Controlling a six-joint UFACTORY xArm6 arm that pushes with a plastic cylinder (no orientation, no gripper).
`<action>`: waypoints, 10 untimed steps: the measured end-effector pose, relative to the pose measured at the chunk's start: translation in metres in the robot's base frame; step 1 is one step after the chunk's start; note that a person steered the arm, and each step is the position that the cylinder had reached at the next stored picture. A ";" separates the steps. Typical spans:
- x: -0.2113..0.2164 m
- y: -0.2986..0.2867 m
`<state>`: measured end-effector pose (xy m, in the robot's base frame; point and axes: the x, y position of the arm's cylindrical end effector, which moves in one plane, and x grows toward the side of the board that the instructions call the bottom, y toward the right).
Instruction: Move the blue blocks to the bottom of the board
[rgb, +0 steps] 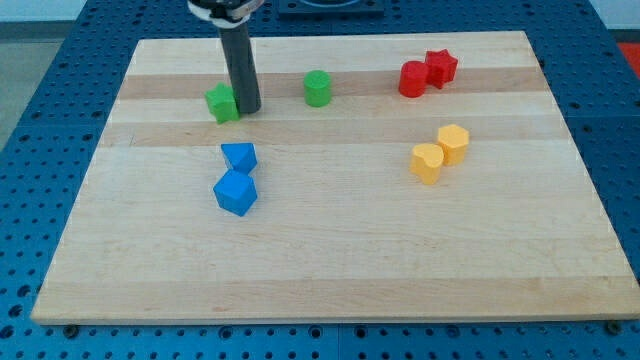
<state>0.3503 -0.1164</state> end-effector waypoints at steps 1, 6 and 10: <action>0.030 0.000; 0.099 -0.088; 0.098 -0.079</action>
<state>0.4488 -0.1958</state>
